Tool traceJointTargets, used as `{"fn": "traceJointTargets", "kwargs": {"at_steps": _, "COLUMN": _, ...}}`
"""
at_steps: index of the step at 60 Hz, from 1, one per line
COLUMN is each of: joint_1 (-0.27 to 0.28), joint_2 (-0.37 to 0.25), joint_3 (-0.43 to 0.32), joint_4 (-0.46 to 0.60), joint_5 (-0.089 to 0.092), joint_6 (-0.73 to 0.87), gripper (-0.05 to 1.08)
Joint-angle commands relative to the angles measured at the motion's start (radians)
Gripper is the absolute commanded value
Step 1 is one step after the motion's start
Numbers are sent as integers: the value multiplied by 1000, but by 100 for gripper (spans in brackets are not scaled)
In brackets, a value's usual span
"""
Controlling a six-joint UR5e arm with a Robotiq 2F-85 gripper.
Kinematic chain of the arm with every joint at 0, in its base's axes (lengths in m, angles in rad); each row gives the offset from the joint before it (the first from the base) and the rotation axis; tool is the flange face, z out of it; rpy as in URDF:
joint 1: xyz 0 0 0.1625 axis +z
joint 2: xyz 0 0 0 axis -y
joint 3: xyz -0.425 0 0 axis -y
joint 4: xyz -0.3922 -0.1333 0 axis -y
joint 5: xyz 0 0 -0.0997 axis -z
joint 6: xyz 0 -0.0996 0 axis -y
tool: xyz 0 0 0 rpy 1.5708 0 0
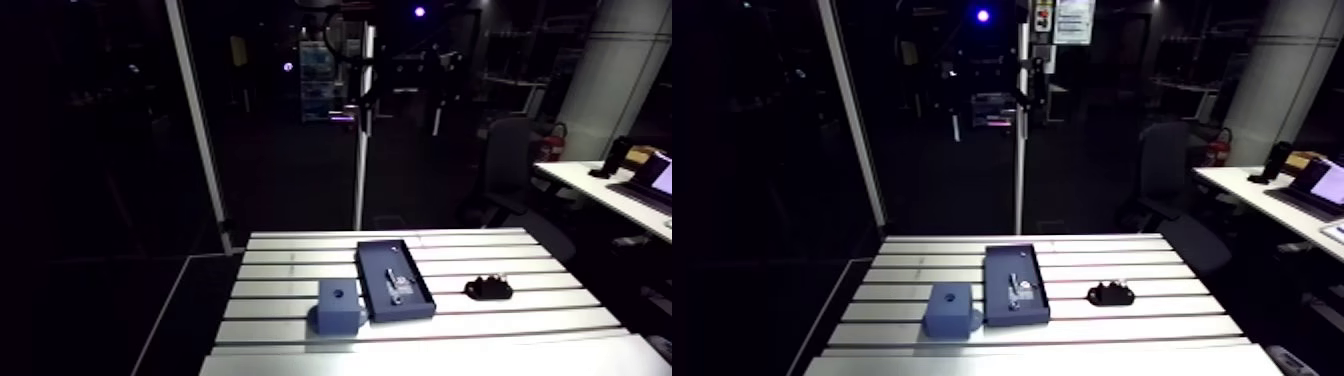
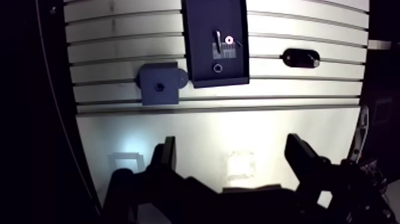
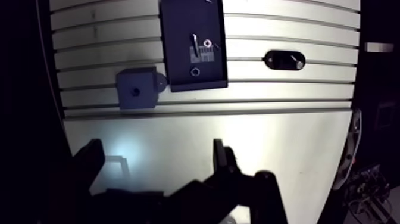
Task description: Pick up the M10 bolt and insert it into the hex recess until seated.
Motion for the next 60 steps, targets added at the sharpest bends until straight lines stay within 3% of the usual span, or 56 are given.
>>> {"fn": "traceJointTargets", "kwargs": {"at_steps": 1, "joint_1": 73, "joint_2": -32, "joint_3": -37, "joint_4": 72, "joint_5": 25, "joint_6": -40, "gripper": 1}}
{"fn": "traceJointTargets", "kwargs": {"at_steps": 32, "joint_1": 62, "joint_2": -32, "joint_3": -21, "joint_4": 68, "joint_5": 25, "joint_6": -43, "gripper": 1}}
{"fn": "traceJointTargets", "kwargs": {"at_steps": 41, "joint_1": 48, "joint_2": -28, "joint_3": -12, "joint_4": 43, "joint_5": 20, "joint_6": -61, "gripper": 1}}
{"fn": "traceJointTargets", "kwargs": {"at_steps": 45, "joint_1": 38, "joint_2": -26, "joint_3": -1, "joint_4": 22, "joint_5": 10, "joint_6": -103, "gripper": 1}}
{"fn": "traceJointTargets", "kwargs": {"at_steps": 48, "joint_1": 12, "joint_2": -24, "joint_3": 16, "joint_4": -5, "joint_5": 2, "joint_6": -155, "gripper": 1}}
{"fn": "traceJointTargets", "kwargs": {"at_steps": 60, "joint_1": -107, "joint_2": -27, "joint_3": 56, "joint_4": -66, "joint_5": 4, "joint_6": -257, "gripper": 1}}
